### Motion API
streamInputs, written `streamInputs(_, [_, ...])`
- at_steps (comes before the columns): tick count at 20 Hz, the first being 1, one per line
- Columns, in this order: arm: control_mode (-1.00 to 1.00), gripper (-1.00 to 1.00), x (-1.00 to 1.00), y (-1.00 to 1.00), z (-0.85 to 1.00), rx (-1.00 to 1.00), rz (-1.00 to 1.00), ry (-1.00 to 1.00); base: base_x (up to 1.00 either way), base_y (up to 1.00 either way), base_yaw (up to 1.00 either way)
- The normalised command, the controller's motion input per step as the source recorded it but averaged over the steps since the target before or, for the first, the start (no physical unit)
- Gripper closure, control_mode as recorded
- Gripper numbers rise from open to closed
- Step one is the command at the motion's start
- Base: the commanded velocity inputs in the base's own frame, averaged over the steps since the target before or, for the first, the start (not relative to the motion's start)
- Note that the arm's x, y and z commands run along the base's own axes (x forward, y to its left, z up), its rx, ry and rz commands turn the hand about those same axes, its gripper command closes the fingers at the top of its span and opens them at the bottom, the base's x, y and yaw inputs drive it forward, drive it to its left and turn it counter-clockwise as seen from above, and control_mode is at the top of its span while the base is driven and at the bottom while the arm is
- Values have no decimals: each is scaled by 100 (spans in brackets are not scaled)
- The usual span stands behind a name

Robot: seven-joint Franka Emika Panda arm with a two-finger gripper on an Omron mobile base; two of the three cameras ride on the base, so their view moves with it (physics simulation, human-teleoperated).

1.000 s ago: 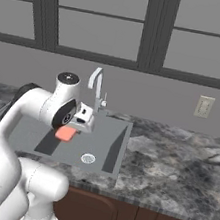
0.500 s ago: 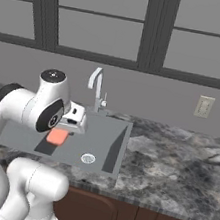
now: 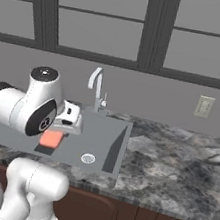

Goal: Pick up the bar soap and bar soap from the sink, and place them back in the cabinet, and close the cabinet doors.

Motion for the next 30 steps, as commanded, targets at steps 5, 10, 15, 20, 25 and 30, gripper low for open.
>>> streamInputs(5, [-100,100,-7,10,49,0,0,0,0,0,0])
streamInputs(10, [-100,100,-14,13,40,0,-2,0,0,0,0])
streamInputs(15, [-100,100,-26,11,7,0,-4,0,0,0,0])
streamInputs(20, [-100,100,-18,12,1,0,-9,0,0,0,0])
streamInputs(25, [-100,100,-12,3,0,0,-8,-1,0,0,0])
streamInputs(30, [100,100,-19,0,0,0,0,-1,-28,0,0])
